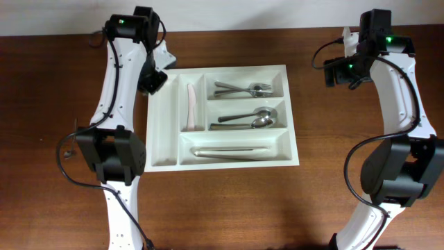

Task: Pack container
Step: 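Carry the spoon with the left gripper into the left compartment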

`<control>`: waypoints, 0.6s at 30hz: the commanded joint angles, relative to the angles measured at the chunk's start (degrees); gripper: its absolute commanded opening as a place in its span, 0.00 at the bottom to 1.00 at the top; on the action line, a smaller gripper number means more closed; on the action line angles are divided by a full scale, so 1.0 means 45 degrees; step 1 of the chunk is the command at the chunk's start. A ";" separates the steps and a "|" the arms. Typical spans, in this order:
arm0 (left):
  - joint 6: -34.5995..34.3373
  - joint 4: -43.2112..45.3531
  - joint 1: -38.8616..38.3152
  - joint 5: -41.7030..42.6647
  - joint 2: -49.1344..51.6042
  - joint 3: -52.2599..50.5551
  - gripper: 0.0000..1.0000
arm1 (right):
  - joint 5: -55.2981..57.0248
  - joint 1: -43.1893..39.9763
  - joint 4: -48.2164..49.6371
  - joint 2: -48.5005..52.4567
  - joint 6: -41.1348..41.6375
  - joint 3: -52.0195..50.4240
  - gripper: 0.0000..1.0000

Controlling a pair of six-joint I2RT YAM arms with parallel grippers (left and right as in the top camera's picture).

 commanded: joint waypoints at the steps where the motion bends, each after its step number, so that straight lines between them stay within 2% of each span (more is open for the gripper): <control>1: 0.0889 -0.0214 0.0102 0.1651 -0.0170 0.0068 0.02 | 0.0015 0.0049 0.0010 -0.0257 -0.0102 0.0034 0.99; 7: 0.1375 -0.0214 0.0029 0.2365 -0.0170 0.0068 0.02 | 0.0015 0.0049 0.0010 -0.0257 -0.0102 0.0034 0.99; 11: 0.2244 -0.0214 -0.0010 0.3808 -0.0170 0.0068 0.02 | 0.0015 0.0049 0.0010 -0.0257 -0.0102 0.0034 0.99; 18: 0.2652 -0.0209 -0.0039 0.3852 -0.0170 0.0010 0.02 | 0.0015 0.0049 0.0010 -0.0257 -0.0102 0.0034 0.99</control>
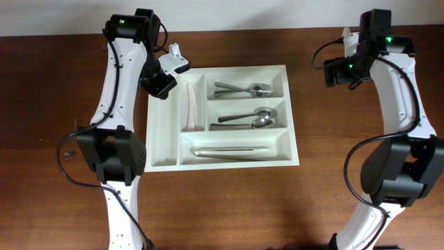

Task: Pack container
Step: 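Carry the spoon with the left gripper into the left compartment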

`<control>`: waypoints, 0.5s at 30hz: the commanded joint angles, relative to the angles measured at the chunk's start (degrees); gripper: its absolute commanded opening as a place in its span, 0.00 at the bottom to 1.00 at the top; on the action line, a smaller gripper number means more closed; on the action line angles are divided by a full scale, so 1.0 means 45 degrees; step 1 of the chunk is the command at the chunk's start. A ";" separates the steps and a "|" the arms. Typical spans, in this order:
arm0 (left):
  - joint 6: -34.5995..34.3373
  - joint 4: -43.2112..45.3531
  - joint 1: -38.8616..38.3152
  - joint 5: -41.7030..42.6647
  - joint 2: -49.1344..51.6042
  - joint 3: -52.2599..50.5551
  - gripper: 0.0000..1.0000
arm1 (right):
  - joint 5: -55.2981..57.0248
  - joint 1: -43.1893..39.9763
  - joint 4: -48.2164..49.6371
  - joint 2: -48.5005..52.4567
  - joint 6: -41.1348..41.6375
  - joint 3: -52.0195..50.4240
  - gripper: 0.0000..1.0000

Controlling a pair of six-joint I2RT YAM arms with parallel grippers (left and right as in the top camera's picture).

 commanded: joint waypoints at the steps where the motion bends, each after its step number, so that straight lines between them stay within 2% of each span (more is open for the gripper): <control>1: 0.0578 -0.0024 -0.0010 0.0427 -0.0170 0.0005 0.04 | 0.0015 0.0049 0.0010 -0.0257 -0.0112 0.0034 0.99; 5: 0.0573 -0.0034 0.0117 0.0117 -0.0170 -0.0005 0.18 | 0.0015 0.0049 0.0005 -0.0257 -0.0112 0.0034 0.99; 13: 0.0573 0.0092 0.0573 0.0117 -0.0170 -0.0005 0.19 | 0.0015 0.0049 0.0010 -0.0257 -0.0112 0.0034 0.99; 15: 0.0563 0.0296 0.0719 0.0102 -0.0170 0.0000 0.29 | 0.0015 0.0049 0.0010 -0.0257 -0.0112 0.0034 0.99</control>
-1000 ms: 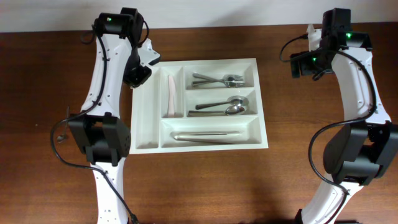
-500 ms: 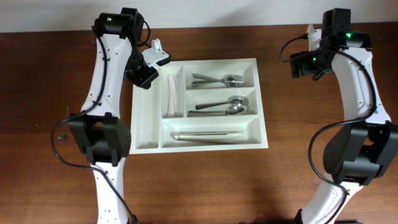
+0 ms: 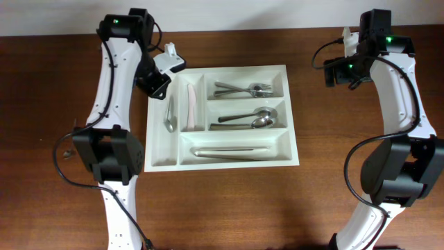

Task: Pack container
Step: 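Carry the spoon with the left gripper into the left compartment, then release the spoon and lift the left gripper away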

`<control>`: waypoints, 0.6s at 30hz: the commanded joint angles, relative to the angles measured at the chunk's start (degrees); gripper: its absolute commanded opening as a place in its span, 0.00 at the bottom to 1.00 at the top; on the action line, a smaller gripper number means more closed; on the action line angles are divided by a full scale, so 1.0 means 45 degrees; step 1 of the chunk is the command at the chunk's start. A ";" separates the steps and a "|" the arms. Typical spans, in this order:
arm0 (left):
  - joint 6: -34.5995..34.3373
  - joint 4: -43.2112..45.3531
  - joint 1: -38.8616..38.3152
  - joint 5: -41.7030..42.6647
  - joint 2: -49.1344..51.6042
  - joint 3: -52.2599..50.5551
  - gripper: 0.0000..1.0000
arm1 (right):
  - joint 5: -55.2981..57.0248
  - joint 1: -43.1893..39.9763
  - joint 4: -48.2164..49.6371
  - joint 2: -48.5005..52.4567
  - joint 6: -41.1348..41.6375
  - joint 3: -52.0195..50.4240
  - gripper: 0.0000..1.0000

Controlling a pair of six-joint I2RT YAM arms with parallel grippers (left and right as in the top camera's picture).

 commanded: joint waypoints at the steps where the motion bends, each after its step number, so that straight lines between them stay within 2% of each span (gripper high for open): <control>1: 0.0141 0.0243 0.0350 0.0068 -0.0170 0.0000 0.31 | 0.0015 0.0049 0.0010 -0.0257 -0.0097 0.0034 0.99; 5: -0.1093 0.0393 0.0937 -0.0335 -0.0170 0.0000 0.36 | 0.0015 0.0049 0.0005 -0.0257 -0.0097 0.0034 0.99; 9: -0.3483 0.0928 0.1894 -0.0321 -0.0170 0.0000 0.41 | 0.0015 0.0049 0.0010 -0.0257 -0.0097 0.0034 0.99; 15: -0.7179 0.2244 0.3191 0.0767 -0.0170 0.0000 0.41 | 0.0015 0.0049 0.0010 -0.0257 -0.0097 0.0034 0.98; 18: -0.8174 0.2827 0.3366 0.0753 -0.0170 0.0000 0.42 | 0.0015 0.0049 0.0005 -0.0257 -0.0097 0.0034 0.99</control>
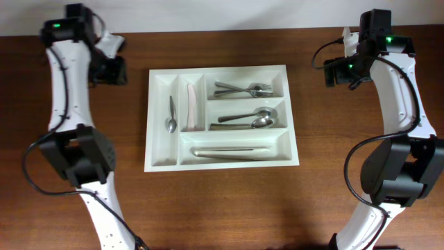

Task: Pack container
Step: 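Release the spoon and lift the left gripper away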

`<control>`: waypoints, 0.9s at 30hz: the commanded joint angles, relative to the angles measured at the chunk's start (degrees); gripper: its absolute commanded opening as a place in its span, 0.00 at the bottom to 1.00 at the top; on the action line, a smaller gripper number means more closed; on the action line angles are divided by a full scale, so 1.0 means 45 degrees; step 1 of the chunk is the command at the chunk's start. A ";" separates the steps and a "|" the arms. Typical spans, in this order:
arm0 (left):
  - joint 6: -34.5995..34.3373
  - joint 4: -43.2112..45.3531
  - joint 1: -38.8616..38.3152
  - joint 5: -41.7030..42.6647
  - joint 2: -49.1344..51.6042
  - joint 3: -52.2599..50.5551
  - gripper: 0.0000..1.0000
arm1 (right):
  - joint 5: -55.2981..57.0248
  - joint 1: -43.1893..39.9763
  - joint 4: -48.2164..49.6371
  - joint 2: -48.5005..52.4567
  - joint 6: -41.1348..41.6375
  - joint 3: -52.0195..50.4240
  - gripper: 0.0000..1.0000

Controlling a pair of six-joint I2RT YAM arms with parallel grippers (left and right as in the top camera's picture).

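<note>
The white cutlery tray [222,162] lies at the middle of the table. A small spoon [171,115] lies in its far-left narrow slot, and a pale pink utensil [191,107] in the slot beside it. Forks [243,88] fill the upper right compartment, spoons [251,119] the middle one, and a long steel piece [232,151] the bottom one. My left gripper [111,64] is off the tray's upper left corner, seemingly open and holding nothing. My right gripper [340,68] hovers far right of the tray; its fingers cannot be made out.
Dark wooden table [222,208] all round the tray. A pale wall strip [222,14] runs along the far edge. Both arm bases stand at the near left and near right corners.
My left gripper has moved from the tray's upper left corner to a spot well left of the tray. The small spoon stays in the far-left slot. The right arm has not moved.
My left gripper hung over the tray's far-left slot, which showed no spoon. Then it was tilted at the tray's top left corner. Then the small spoon lay in that slot, gripper beside it. Now the gripper is away at the far left.
</note>
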 commanded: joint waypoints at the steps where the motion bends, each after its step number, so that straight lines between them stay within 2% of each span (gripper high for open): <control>1: -0.2278 0.0369 0.0010 0.0461 -0.0170 0.0000 0.42 | 0.0015 0.0049 0.0005 -0.0257 -0.0097 0.0034 0.99; 8: -0.2851 0.0529 -0.0039 -0.0588 -0.0170 -0.0243 0.43 | 0.0015 0.0049 0.0010 -0.0257 -0.0097 0.0034 0.99; 14: -0.2997 0.0996 0.0058 -0.1010 -0.0170 -0.1739 0.43 | 0.0015 0.0049 0.0010 -0.0257 -0.0097 0.0034 0.99; 21: -0.3745 0.3492 0.0432 -0.0384 -0.0714 -0.5605 0.43 | 0.0015 0.0049 0.0010 -0.0257 -0.0097 0.0034 0.99; 27: -0.5304 0.6693 0.0602 0.0194 -0.3177 -1.0049 0.43 | 0.0015 0.0049 0.0010 -0.0257 -0.0097 0.0034 0.99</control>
